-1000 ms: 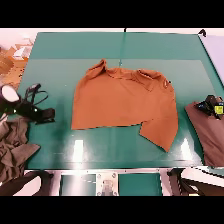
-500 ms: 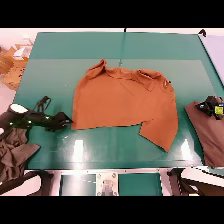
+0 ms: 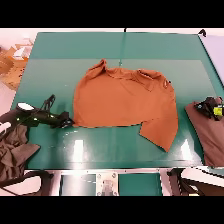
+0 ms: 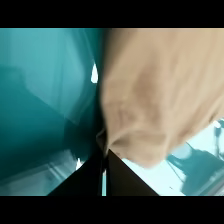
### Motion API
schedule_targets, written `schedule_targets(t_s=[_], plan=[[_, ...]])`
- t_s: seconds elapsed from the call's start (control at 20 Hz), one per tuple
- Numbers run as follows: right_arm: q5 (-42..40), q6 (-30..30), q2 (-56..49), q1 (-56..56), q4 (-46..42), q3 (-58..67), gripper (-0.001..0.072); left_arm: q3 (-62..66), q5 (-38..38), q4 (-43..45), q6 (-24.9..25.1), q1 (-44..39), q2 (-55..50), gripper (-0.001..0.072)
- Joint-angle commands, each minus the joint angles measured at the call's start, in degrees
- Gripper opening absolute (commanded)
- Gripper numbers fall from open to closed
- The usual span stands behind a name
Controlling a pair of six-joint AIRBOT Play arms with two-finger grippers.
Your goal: Fold the shirts.
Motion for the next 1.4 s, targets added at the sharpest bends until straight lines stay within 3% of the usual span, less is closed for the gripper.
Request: schedule_targets(t_s=[0.0, 0.15, 0.5, 0.95, 1.0, 1.05, 1.25, 1.35], plan=[[1.16, 0.0, -0.68, -0.04, -0.07, -2.34, 0.0291, 2.69, -3.45, 3.13, 1.33, 3.17, -0.2, 0.002], [2.21, -0.09, -2.56, -0.04, -0.04, -5.18, 0.0405, 2.95, -4.68, 4.04, 1.44, 6.95, -0.26, 0.0021], [7.32, -2.6, -10.97, 2.99, 0.48, -6.8, 0.0405, 3.3, -4.55, 5.18, 2.08, 9.79, -0.26, 0.0021], [7.98, -2.6, -13.31, 11.5, 2.64, -6.78, 0.0393, 3.3, -5.31, 4.79, 1.9, 9.79, -0.24, 0.0031], [7.98, -2.6, -13.31, 11.32, 2.54, -6.78, 0.0389, 3.3, -5.7, 4.83, 2.05, 9.79, -0.26, 0.0195], [7.96, -2.6, -13.31, 11.26, 2.56, -6.78, 0.0368, 3.3, -5.57, 5.18, 1.77, 9.79, -0.26, 0.0436], [7.93, -2.84, -13.31, 11.28, 2.56, -6.78, 0.0353, 3.19, -3.89, 9.44, 0.44, 9.79, -0.55, 0.0437], [7.91, -2.86, -13.31, 11.28, 2.58, -6.78, 0.0353, 3.23, -0.11, 7.45, -0.46, 9.77, -0.57, 0.0437]])
